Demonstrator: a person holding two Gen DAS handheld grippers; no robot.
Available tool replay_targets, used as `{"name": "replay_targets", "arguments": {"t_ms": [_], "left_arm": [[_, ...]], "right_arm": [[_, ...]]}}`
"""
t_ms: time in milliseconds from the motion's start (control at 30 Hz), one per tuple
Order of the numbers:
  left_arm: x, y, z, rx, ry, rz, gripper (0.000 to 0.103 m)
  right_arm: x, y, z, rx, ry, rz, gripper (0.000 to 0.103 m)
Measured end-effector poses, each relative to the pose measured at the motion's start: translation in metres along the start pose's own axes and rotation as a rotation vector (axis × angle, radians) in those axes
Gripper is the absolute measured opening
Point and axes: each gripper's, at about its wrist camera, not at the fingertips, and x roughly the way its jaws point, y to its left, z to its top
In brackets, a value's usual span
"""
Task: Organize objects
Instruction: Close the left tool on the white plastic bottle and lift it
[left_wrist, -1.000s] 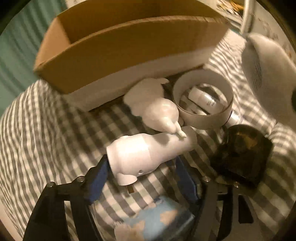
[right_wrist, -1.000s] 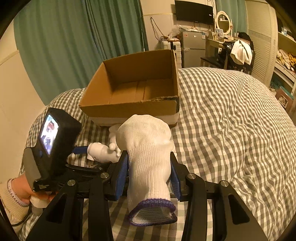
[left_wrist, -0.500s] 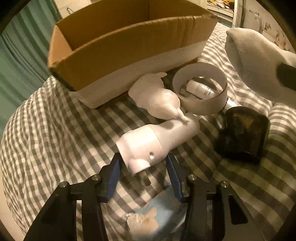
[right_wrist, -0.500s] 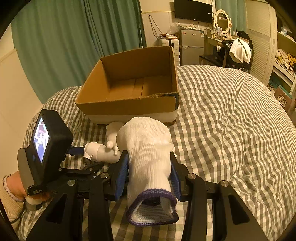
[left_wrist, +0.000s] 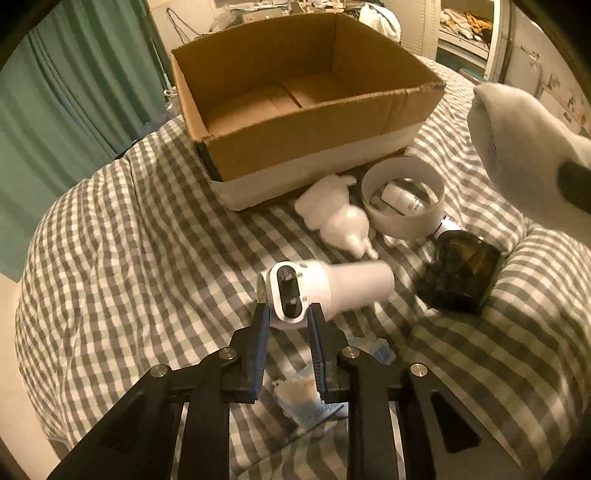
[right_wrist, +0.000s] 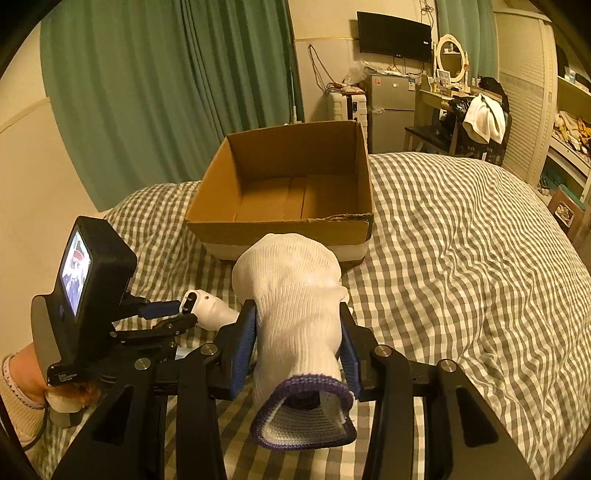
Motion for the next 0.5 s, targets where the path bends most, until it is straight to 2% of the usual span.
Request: {"name": "replay_targets", "arguments": {"t_ms": [67,133,167,333,400,500], "left_arm": [[0.003,0.000,0.007,0.003,-0.014,0.007,0.018],[-0.010,-0.002,0.009,0.007,-0.030,0.015,0.002],[-0.015,-0.001,0.010,0.005,-0.039,0.015,0.000],[-0.030,0.000,0.012,0.016,-0.054,0.010,0.000],[-0.029,0.001,0.010,0.017,-0.046,-0.007,0.000],[-0.022,0.000,0.007,0.009,-0.041,0.011,0.003]], "right_arm": [[-0.005,0.001,0.001,-0.003,-0.007,-0.001,0.042],[-0.010,0.001,0.001,-0.003,-0.017,-0.003,0.042],[-0.013,0.002,0.002,-0.004,-0.024,-0.004,0.042],[-0.025,0.006,0.004,-0.010,-0.044,0.000,0.042],[-0.029,0.008,0.003,-0.015,-0.050,0.002,0.042],[-0.029,0.009,0.003,-0.018,-0.051,0.004,0.042]]}}
